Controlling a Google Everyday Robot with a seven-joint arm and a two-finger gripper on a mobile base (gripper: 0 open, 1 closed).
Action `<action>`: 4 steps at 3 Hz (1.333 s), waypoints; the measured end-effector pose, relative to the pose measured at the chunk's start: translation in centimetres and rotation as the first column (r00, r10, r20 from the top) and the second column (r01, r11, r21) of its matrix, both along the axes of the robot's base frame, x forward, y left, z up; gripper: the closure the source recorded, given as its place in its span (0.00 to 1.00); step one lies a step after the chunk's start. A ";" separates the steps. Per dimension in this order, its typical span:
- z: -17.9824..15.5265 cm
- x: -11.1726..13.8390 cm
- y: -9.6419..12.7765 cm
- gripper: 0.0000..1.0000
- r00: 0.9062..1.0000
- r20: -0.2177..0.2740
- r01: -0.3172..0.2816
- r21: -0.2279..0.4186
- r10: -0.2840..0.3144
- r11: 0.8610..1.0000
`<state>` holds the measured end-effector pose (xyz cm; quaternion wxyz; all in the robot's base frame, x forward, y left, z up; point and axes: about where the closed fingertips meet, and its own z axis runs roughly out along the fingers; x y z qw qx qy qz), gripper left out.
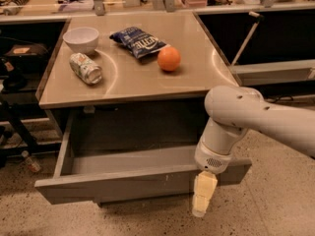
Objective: Open top drawer
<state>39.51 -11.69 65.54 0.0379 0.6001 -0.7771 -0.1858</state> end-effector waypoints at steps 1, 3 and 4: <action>1.2 -2.7 -1.4 0.00 0.999 -0.013 0.032 -0.007 -0.032 0.999; 2.7 -7.8 -3.4 0.00 0.995 -0.030 0.093 0.016 -0.093 0.996; 2.9 -8.3 -3.6 0.00 0.994 -0.032 0.101 0.021 -0.101 0.995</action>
Offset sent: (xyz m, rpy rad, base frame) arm -0.0945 -0.0418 0.0322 0.0154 0.0450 -0.1194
